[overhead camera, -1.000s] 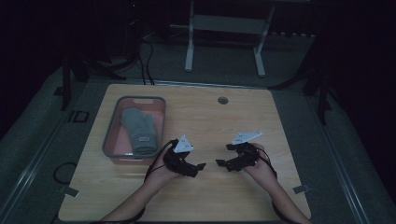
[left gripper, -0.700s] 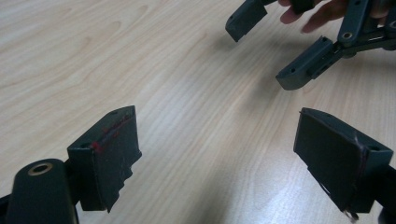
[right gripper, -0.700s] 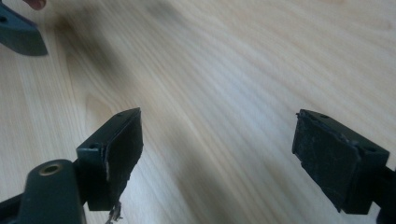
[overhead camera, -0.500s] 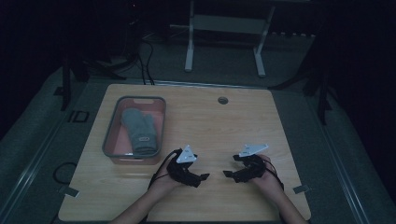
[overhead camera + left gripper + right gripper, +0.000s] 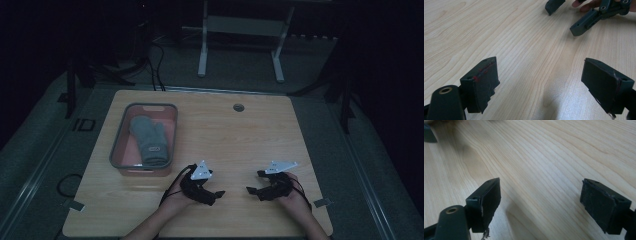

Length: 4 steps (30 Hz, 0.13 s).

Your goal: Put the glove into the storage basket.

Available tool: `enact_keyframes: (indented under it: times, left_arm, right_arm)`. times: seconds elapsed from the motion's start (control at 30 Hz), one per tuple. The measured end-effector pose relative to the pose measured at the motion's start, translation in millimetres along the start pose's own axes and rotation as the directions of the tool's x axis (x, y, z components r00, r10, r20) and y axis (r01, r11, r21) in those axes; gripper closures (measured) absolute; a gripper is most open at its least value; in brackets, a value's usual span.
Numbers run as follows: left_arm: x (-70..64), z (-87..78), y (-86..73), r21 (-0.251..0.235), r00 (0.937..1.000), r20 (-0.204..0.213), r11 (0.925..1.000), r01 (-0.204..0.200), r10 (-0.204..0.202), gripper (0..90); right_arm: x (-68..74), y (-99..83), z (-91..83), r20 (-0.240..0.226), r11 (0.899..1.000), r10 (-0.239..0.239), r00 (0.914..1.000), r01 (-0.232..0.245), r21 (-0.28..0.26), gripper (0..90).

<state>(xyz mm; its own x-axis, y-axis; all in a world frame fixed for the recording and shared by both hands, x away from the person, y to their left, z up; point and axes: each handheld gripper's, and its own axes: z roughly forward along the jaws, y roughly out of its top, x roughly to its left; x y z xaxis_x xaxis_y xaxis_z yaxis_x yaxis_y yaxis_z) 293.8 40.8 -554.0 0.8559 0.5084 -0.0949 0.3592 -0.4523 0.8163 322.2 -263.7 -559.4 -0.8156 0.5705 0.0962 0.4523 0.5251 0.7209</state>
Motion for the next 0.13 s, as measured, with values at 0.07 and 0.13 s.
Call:
enact_keyframes:
  times: [0.07,0.13]
  left_arm:
    - [0.2,0.5,-0.2,0.004,1.0,0.003,1.0,0.002,-0.002,14.6]
    - [0.2,0.5,-0.2,0.008,1.0,0.002,1.0,0.003,-0.003,14.6]
  right_arm:
    - [0.8,-0.1,0.7,0.001,1.0,-0.004,1.0,0.004,0.004,16.6]
    - [1.2,0.4,0.9,0.001,1.0,-0.01,1.0,0.01,0.007,16.6]
